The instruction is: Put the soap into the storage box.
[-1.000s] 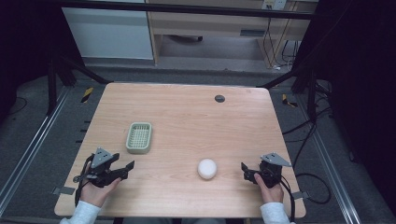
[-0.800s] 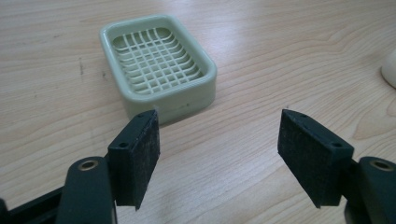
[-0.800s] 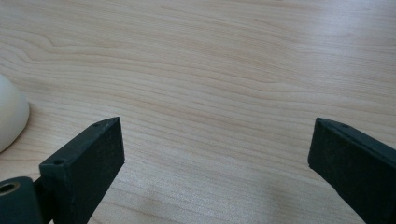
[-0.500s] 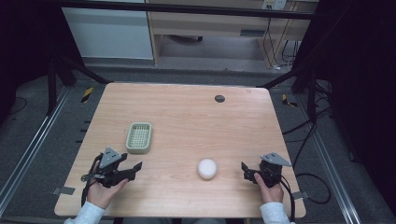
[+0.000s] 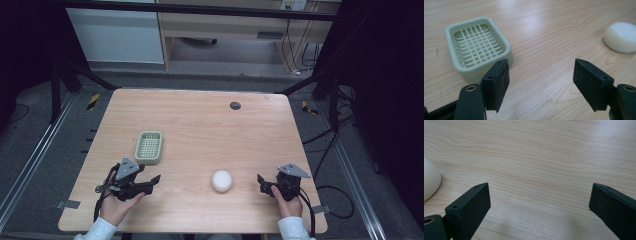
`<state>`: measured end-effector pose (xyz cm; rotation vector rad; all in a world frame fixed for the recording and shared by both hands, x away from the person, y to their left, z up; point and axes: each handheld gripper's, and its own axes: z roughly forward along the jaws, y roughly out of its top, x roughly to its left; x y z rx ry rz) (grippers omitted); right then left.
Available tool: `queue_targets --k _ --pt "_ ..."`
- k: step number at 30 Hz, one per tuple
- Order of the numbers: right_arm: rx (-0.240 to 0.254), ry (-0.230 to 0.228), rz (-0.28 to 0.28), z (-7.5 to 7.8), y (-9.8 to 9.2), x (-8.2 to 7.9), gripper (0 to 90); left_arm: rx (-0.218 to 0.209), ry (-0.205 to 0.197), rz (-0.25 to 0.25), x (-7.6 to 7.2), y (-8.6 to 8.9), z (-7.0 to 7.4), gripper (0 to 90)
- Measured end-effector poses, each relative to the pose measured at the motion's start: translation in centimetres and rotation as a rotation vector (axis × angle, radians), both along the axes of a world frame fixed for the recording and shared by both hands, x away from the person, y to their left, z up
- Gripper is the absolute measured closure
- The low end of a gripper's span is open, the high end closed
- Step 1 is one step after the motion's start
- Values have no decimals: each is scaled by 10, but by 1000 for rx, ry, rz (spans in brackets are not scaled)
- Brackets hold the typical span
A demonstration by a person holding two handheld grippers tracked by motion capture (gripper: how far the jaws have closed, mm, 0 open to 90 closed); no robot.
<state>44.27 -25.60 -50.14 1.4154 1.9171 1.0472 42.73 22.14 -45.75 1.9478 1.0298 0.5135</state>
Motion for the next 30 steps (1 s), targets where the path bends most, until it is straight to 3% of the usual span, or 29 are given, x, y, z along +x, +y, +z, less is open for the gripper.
queue_targets --k 7,19,30 --pt "1 -5 -4 0 0 0 40 15 -2 -32 1 -9 5 284" --pt "11 3 -14 -2 -1 1 40 1 -3 -62 5 -21 14 276" --pt "4 3 -15 -3 0 1 40 11 7 -121 11 -46 20 262"
